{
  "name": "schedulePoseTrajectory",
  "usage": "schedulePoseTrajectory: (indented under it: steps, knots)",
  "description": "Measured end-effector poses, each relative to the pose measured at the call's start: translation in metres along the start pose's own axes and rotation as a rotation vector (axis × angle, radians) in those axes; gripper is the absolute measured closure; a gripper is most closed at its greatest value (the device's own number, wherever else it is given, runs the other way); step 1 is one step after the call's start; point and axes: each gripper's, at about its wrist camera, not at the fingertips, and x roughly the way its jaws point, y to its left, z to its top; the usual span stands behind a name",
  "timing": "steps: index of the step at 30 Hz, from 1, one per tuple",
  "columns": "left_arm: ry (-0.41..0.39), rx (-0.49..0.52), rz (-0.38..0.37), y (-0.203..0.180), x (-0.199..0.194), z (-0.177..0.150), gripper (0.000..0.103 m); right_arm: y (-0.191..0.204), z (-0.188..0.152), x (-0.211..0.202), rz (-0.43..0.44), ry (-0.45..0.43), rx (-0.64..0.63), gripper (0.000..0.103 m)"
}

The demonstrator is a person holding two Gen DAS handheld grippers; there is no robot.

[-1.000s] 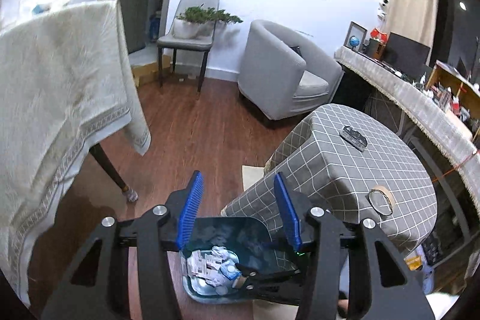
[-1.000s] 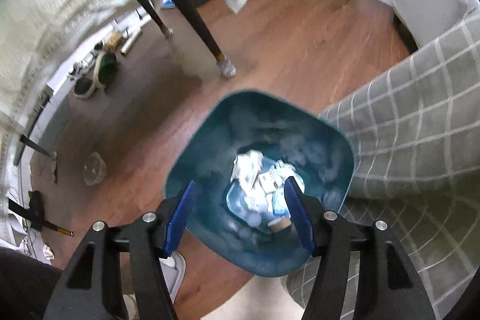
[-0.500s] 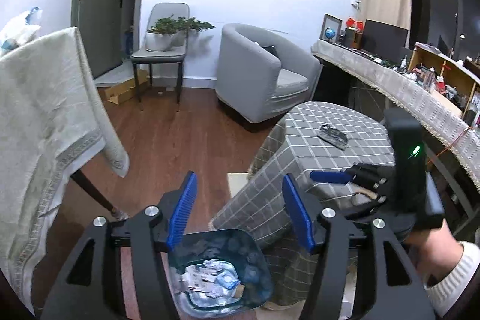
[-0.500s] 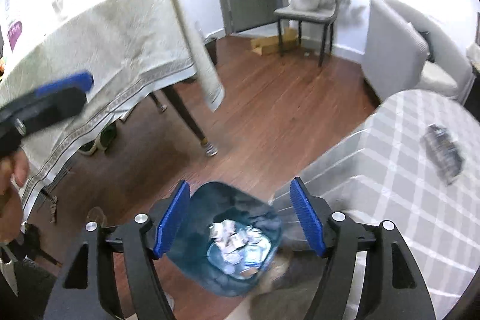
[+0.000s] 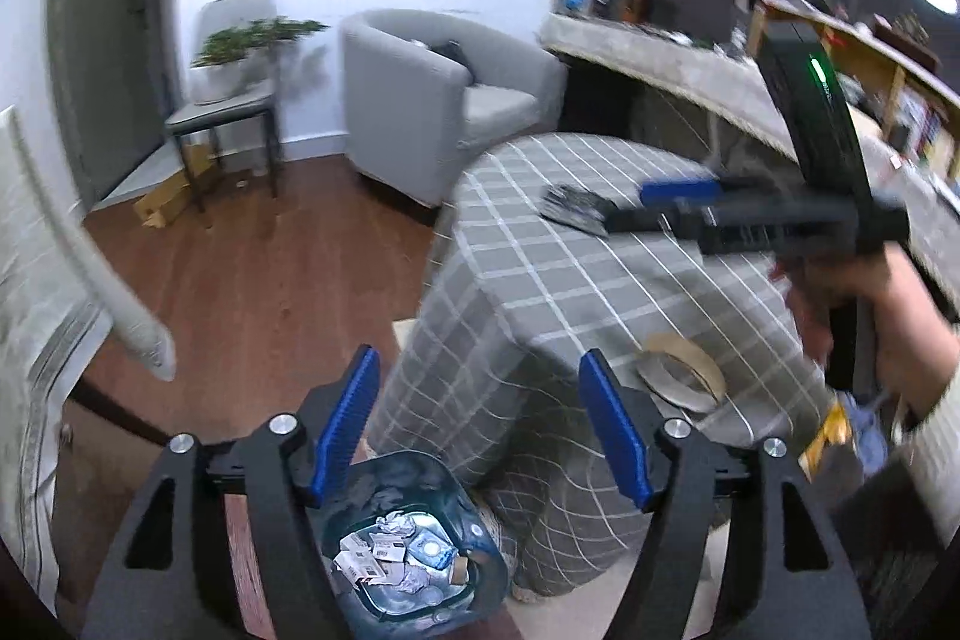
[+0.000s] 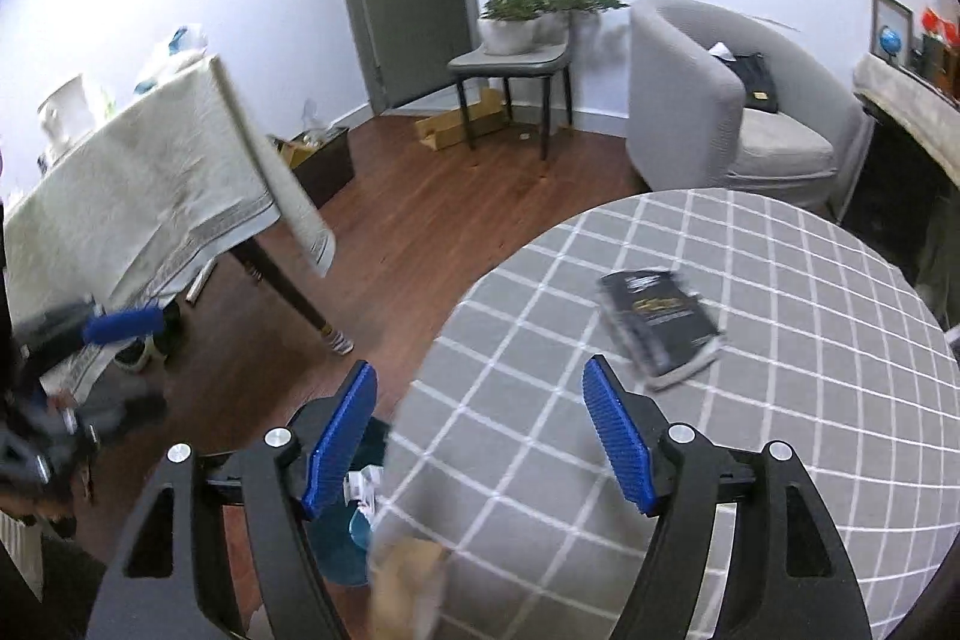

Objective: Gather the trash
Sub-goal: 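Move both tools back toward the remaining items on the table, then grasp the tape roll with the left tool while the right tool grasps the black Face tissue pack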

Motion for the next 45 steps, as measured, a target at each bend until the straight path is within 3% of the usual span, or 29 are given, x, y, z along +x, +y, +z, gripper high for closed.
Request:
schedulePoseTrajectory:
  steps: [7, 13, 16, 20, 24, 31, 36, 45]
  knots:
    - [0.03, 0.12, -0.144, -0.026, 0.029, -0.005, 0.018, -0.032, 0.006, -0.007, -0.008, -0.007, 0.023, 0.03]
    - [0.021, 0.166, -0.294, -0.044, 0.038, 0.002, 0.013, -0.051, 0.012, -0.003, 0.002, 0.0, 0.05, 0.028]
    - [0.06, 0.193, -0.355, -0.056, 0.052, 0.002, 0.013, -0.058, 0.014, 0.001, 0.008, 0.01, 0.06, 0.028]
    - [0.114, 0.239, -0.39, -0.07, 0.071, -0.002, 0.013, -0.065, 0.016, 0.006, 0.009, 0.017, 0.061, 0.027]
    - [0.149, 0.273, -0.392, -0.077, 0.085, -0.008, 0.013, -0.074, 0.018, 0.007, 0.006, 0.011, 0.074, 0.02]
    - [0.131, 0.256, -0.425, -0.078, 0.092, -0.002, 0.013, -0.087, 0.022, 0.019, 0.021, 0.036, 0.102, 0.019]
    - [0.167, 0.269, -0.451, -0.082, 0.098, -0.006, 0.02, -0.085, 0.021, 0.029, 0.027, 0.066, 0.083, 0.018]
    - [0.155, 0.258, -0.453, -0.083, 0.107, -0.002, 0.037, -0.081, 0.023, 0.05, 0.027, 0.107, 0.044, 0.017]
